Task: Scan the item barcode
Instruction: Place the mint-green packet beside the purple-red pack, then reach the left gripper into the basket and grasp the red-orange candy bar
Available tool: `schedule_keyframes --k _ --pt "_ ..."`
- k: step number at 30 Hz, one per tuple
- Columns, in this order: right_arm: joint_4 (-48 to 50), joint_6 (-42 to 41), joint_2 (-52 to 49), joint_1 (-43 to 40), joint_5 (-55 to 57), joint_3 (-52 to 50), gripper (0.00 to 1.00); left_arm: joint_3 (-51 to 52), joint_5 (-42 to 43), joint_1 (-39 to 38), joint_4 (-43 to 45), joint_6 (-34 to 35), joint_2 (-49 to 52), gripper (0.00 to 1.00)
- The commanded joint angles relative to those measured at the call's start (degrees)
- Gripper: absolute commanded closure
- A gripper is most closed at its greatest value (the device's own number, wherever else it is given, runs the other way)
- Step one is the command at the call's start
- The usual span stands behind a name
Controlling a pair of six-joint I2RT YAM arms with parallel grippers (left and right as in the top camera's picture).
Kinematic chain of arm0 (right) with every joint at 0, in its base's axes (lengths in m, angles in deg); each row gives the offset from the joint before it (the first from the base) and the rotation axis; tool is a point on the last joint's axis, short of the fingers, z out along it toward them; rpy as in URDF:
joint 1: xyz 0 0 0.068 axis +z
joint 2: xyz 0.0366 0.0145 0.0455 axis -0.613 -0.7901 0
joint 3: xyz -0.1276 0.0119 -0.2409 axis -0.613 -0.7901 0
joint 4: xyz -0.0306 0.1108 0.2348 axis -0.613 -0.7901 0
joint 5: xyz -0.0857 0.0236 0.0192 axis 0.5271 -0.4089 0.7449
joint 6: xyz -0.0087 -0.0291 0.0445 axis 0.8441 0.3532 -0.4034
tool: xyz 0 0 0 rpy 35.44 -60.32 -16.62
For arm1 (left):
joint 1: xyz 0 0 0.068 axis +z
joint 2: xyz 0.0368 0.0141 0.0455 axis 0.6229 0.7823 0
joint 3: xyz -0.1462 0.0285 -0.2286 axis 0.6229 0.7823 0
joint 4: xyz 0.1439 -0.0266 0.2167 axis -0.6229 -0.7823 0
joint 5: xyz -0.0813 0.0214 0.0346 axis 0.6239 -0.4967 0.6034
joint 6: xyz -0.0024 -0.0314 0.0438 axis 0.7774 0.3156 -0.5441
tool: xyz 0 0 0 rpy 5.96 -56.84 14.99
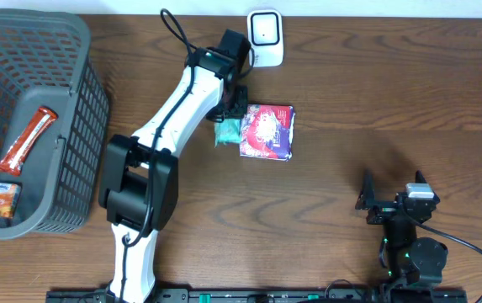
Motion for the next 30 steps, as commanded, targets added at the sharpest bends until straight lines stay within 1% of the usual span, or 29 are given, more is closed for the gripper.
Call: schedule_keyframes --k 1,5,10,13,15,17,19,23,26,30 --pt "-0.2 0.4 0.2 0.4 0.0 -0.1 0.01 -1.2 -0.9 0.9 -1.4 -0.3 -2.1 0.42" --pt "-0.2 0.5 0.2 0.4 0.0 -0.1 0.01 -3.8 -0.9 2.7 -4.6 -0.3 -6.6 0.41" --pt "-0.2 0.4 0.2 0.4 0.0 -0.1 0.01 -6.4 -1.0 7.4 -5.0 -0.4 -17.6 0.41" --pt "-0.2 0.5 0.2 0.4 0.0 -0.1 0.01 -6.4 -3.8 13.3 -3.9 -0.2 -25.6 0.41" --pt "-0.2 0.4 0.2 0.4 0.0 -0.1 0.01 -6.4 -10.6 20.8 -3.7 0.4 -31.1 0.4" --pt "-0.2 0.5 0.2 0.4 0.0 -0.1 0.01 -6.4 -15.0 26.7 -3.7 0.6 -33.5 0.35" --pt "-0.2 0.4 0.2 0.4 0.0 -0.1 0.01 -6.4 -17.0 33.7 -3.7 1.0 -34.5 0.34" --pt "-0.2 0.5 0.2 0.4 0.0 -0.1 0.01 -5.3 -16.9 43.8 -3.7 1.0 -33.1 0.33" --pt "-0.2 0.5 0.2 0.4 0.0 -0.1 0.01 -3.0 -17.0 48.4 -2.4 1.6 -31.0 0.33" --pt "-0.2 0.5 0.2 0.4 0.0 -0.1 0.01 -0.2 -16.9 52.0 1.1 1.6 -26.7 0.31"
